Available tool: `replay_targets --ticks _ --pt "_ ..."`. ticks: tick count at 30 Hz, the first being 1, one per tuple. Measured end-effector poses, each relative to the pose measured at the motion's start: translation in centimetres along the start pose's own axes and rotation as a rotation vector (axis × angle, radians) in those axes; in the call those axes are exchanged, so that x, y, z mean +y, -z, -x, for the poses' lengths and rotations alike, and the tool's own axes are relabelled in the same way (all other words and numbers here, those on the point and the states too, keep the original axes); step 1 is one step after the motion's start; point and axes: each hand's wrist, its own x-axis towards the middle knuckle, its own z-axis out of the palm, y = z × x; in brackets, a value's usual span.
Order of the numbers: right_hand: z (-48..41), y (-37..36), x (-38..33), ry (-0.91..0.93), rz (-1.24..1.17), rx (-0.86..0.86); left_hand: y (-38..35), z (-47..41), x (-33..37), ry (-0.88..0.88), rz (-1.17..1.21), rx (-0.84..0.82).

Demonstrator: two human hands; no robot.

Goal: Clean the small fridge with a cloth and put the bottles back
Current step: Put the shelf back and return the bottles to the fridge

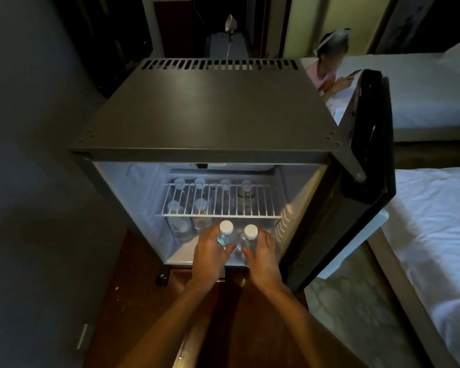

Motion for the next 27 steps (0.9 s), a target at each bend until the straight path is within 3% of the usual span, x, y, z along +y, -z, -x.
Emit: replay_targets --ticks 8,15,20,27 --pt "-5.9 -1.8 1.1 -0.048 0.014 0.019 -2.2 -4.2 -0.6 0.091 -0.103 0.04" --pt "-8.9 -2.1 0.9 -0.04 -0.253 0.071 -3.0 -5.5 0.7 0.096 -0.119 0.082" --pt "-9.2 -2.4 1.1 -0.052 -0.31 0.122 -3.8 -5.9 0.5 0.076 -0.105 0.136" --pt "-9.2 -2.8 1.8 -0.039 -0.188 0.149 -4.3 -6.1 0.1 0.103 -0.104 0.116"
